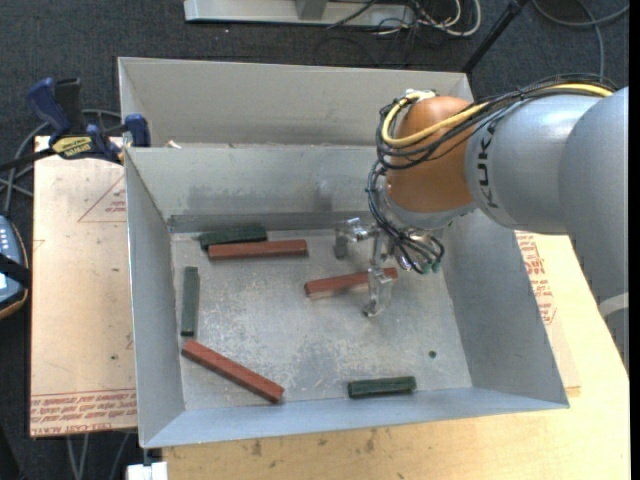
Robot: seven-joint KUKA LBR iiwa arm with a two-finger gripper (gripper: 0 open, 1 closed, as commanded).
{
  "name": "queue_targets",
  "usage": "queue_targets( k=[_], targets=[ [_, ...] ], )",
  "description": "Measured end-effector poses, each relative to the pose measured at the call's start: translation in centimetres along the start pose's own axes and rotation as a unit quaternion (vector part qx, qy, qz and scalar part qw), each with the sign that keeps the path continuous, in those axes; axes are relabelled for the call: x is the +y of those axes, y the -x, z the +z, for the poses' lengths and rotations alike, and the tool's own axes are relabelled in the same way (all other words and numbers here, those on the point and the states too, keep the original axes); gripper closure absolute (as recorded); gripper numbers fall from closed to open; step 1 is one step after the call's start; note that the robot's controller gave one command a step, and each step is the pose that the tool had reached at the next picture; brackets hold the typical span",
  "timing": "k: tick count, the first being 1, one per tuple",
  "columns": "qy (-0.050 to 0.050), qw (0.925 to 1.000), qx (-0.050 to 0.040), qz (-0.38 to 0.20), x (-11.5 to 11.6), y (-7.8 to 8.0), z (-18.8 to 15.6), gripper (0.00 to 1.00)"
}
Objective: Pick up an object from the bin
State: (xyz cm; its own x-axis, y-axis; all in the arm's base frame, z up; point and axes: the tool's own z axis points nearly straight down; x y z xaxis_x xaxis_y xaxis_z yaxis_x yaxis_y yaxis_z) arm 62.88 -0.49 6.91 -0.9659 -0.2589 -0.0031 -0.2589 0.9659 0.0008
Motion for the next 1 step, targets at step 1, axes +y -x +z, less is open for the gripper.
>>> queue_targets(
  k=[1],
  targets=[
    [0.000,1.0000,-0.0001,0.000,-0.06,0.03,-0.22,1.00]
  ],
)
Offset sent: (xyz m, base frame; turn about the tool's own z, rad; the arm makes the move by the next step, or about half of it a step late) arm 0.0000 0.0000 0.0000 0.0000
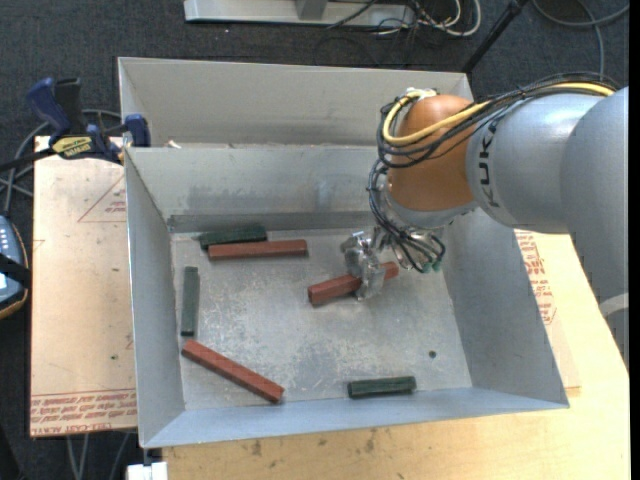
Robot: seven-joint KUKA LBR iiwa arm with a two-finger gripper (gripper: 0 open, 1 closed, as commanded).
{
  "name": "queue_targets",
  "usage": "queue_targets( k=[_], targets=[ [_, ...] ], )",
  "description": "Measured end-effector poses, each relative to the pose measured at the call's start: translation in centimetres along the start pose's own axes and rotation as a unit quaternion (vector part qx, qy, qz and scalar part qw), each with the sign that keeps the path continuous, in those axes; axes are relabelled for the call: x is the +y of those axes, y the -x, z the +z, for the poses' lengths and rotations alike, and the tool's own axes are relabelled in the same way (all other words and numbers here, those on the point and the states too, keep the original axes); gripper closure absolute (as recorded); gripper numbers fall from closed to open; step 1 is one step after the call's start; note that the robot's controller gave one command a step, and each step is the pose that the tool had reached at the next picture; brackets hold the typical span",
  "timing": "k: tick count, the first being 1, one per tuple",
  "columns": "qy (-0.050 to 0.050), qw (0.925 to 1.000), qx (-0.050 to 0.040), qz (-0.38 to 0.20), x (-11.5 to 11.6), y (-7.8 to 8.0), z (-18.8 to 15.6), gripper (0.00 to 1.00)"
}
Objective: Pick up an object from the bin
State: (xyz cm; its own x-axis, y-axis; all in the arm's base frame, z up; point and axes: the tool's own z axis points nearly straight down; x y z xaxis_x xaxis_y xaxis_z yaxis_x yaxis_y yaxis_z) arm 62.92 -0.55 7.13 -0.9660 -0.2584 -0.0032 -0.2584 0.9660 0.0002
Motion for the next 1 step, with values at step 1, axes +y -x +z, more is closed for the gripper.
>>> queue_targets(
  k=[1],
  targets=[
    [-0.001,0.9995,-0.0040,-0.030,-0.17,-2.00,-14.01,1.00]
  ],
)
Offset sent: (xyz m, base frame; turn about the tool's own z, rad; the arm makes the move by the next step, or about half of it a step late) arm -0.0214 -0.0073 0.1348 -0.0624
